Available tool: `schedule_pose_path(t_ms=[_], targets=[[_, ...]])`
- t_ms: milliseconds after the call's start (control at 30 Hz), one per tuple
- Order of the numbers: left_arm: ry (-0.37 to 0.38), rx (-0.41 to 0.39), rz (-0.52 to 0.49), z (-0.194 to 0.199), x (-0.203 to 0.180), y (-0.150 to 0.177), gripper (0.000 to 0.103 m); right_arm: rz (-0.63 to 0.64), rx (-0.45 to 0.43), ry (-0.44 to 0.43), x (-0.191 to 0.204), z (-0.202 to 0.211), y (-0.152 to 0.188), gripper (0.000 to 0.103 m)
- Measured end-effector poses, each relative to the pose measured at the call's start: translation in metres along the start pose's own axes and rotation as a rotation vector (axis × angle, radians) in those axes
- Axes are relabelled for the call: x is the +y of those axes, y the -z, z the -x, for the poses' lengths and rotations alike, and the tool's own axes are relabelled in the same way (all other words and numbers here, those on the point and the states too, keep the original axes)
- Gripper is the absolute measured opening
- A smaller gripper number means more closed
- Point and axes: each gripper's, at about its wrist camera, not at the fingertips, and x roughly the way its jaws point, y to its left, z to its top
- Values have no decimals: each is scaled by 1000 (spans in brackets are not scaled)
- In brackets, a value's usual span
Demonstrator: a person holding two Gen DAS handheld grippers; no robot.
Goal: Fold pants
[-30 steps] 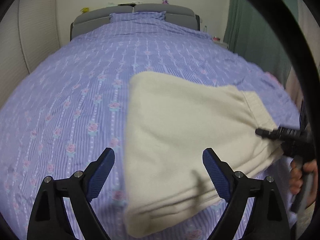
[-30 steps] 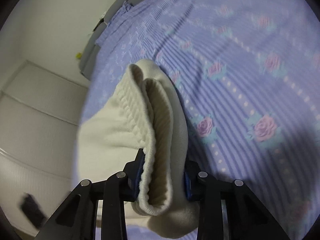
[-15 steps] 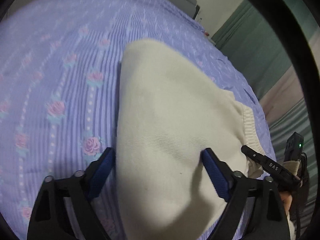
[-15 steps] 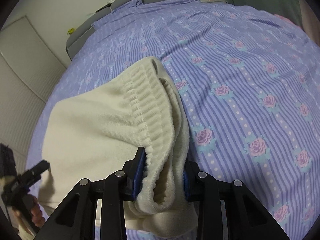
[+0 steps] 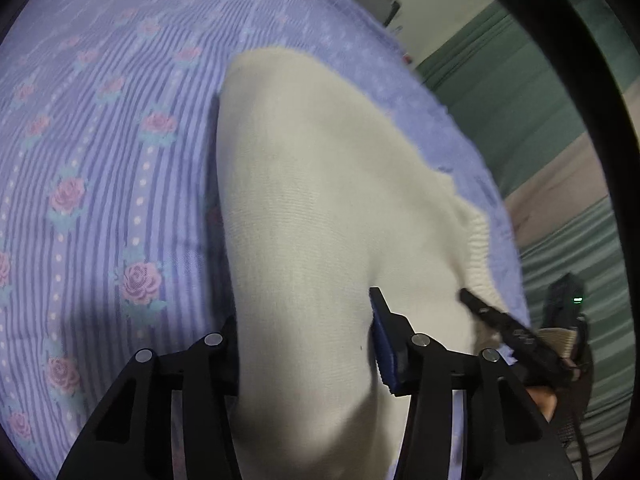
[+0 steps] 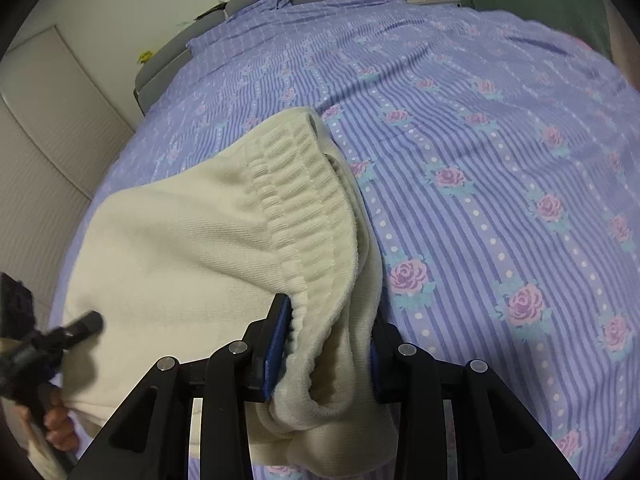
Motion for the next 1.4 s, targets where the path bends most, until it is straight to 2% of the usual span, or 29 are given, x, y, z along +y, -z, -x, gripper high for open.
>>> schedule_pose_path(t_ms=[100,167,267,400,633,900,1133,1400], targets=[[-7,25,32,-6,6,-1,50,18,-5,3,2,-1,0,34],[-22,25,48,-3,3,-1,41,14,-7,8,4,0,-1,34],[-63,-16,3,13,-10,0,34,11,-33,-2,10,12,0,33],[-84,-76,-36,40,-23,3,32,71,-104,-9,27,40,5,30],[-37,-154,-104,108,-29,19,31,128,-221,-51,58,99,14,29],[-60,-282,-155,200,-23,42,31,218,-303,-98,118,144,29,29],[-126,-384,-161,292,23,61,31,283,-329,-168,196,154,45,29],[-244,-462,-145,390,114,69,31,357,-331,-256,320,135,82,29]])
